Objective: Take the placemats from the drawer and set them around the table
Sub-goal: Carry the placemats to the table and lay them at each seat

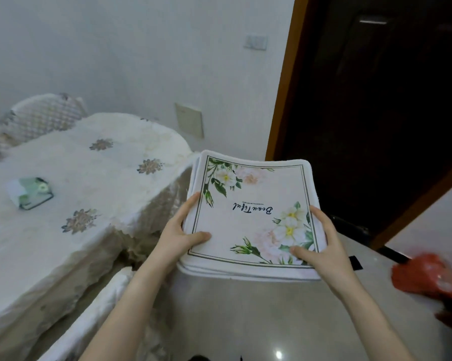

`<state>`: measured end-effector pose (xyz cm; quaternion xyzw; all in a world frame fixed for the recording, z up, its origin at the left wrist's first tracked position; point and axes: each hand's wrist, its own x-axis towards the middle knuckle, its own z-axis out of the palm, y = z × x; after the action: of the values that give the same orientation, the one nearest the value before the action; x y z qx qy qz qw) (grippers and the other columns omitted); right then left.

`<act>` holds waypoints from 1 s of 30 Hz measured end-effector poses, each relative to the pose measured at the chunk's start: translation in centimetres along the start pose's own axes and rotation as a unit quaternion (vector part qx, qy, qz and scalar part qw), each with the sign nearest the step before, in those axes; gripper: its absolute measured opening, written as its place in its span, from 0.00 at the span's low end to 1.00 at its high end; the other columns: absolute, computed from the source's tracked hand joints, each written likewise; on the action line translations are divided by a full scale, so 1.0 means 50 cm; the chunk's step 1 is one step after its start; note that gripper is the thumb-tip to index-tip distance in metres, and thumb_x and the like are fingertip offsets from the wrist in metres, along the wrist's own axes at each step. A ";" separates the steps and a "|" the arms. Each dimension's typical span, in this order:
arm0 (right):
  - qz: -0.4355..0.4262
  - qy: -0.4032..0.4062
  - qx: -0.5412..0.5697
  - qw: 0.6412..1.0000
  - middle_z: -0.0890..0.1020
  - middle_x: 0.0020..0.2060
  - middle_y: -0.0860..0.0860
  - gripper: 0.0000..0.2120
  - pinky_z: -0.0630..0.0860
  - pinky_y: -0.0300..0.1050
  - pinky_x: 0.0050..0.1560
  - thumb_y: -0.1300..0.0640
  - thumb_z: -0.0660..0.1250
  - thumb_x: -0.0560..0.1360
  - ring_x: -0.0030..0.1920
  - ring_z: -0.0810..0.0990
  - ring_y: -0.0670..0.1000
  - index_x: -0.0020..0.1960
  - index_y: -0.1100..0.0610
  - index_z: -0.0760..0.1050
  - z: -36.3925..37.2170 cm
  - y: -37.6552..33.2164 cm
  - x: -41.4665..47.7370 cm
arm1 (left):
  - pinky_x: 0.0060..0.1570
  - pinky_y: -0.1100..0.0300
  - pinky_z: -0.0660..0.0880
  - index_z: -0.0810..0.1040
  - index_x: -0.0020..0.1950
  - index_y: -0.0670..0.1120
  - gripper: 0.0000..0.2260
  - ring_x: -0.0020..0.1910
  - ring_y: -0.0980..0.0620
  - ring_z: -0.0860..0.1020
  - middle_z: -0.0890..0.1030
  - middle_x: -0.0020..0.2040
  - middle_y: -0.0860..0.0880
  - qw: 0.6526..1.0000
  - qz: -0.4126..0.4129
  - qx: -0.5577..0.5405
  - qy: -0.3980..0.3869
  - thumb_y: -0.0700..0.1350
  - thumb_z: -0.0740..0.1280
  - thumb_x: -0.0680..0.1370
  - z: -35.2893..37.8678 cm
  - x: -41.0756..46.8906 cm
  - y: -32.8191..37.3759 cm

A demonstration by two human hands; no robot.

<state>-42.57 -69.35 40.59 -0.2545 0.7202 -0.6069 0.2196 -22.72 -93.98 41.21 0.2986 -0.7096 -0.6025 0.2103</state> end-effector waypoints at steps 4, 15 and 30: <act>-0.004 -0.040 -0.003 0.999 0.72 0.65 0.39 0.44 0.79 0.33 0.44 0.73 0.76 0.65 0.60 0.77 0.41 0.71 0.41 0.66 -0.025 0.013 0.190 | 0.54 0.62 0.76 0.67 0.69 0.70 0.40 0.59 0.62 0.77 0.72 0.67 0.66 0.999 -0.020 0.002 0.037 0.37 0.76 0.68 0.040 0.138 0.007; 0.032 -0.081 0.011 0.996 0.76 0.62 0.46 0.43 0.80 0.36 0.41 0.75 0.75 0.64 0.51 0.81 0.37 0.71 0.46 0.67 0.028 0.067 0.745 | 0.47 0.74 0.74 0.67 0.72 0.62 0.40 0.55 0.71 0.75 0.72 0.64 0.67 0.995 -0.045 -0.013 0.089 0.31 0.74 0.69 0.055 0.641 -0.017; 0.031 -0.168 -0.016 0.985 0.77 0.64 0.46 0.44 0.79 0.39 0.56 0.74 0.76 0.63 0.60 0.78 0.43 0.70 0.44 0.68 0.041 0.093 1.509 | 0.47 0.67 0.78 0.69 0.71 0.64 0.38 0.54 0.65 0.79 0.73 0.64 0.65 0.980 -0.088 -0.050 0.173 0.32 0.74 0.70 0.114 1.287 -0.002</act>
<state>-100.16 -118.04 35.12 -0.3335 0.6906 -0.5366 0.3521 -73.63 -133.44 36.09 0.4485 -0.6026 -0.5926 0.2907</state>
